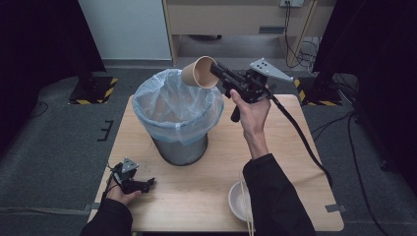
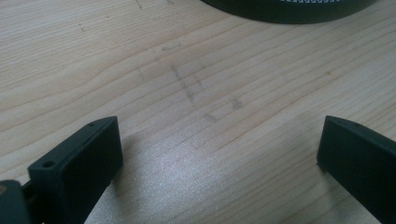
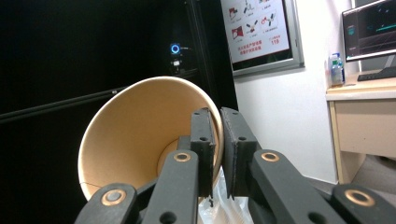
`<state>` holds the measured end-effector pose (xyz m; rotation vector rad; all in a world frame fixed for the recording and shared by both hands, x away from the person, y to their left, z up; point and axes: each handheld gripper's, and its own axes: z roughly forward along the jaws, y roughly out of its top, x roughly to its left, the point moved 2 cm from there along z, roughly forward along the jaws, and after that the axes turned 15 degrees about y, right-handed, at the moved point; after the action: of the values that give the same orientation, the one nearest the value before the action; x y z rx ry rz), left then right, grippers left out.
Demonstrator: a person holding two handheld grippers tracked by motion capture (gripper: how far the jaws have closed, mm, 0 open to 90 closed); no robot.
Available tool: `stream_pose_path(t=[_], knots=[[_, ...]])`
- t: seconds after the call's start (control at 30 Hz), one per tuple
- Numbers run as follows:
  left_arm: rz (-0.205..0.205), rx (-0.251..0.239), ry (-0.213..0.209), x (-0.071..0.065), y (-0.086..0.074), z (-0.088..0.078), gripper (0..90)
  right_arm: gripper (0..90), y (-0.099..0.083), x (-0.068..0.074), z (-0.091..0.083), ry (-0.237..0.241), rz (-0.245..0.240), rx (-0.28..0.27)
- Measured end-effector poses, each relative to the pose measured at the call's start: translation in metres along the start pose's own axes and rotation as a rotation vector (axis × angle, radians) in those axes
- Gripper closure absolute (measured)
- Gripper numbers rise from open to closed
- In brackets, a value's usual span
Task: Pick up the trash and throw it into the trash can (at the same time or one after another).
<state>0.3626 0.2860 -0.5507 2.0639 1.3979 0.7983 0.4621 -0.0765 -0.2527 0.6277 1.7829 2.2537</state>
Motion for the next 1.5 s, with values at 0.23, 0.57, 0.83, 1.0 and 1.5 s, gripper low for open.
stream_pose_path(t=[0.23, 0.57, 0.83, 1.0, 1.5], knots=[[0.0, 0.0, 0.0, 0.0, 0.0, 0.0, 0.0, 83.8, -0.019, -0.004, 0.018, -0.026, 0.008, 0.06], [0.0, 0.0, 0.0, 0.0, 0.0, 0.0, 0.0, 75.4, -0.043, -0.009, 0.037, -0.019, 0.033, 0.143], [0.0, 0.0, 0.0, 0.0, 0.0, 0.0, 0.0, 66.3, -0.03, -0.007, 0.023, -0.036, -0.015, 0.15], [-0.002, 0.0, 0.0, 0.0, 0.0, 0.0, 0.0, 61.1, -0.011, -0.005, 0.002, -0.054, -0.031, 0.115], [0.0, 0.001, 0.002, 0.0, 0.0, 0.0, 0.0, 60.1, -0.009, -0.001, -0.096, -0.165, -0.077, 0.163]])
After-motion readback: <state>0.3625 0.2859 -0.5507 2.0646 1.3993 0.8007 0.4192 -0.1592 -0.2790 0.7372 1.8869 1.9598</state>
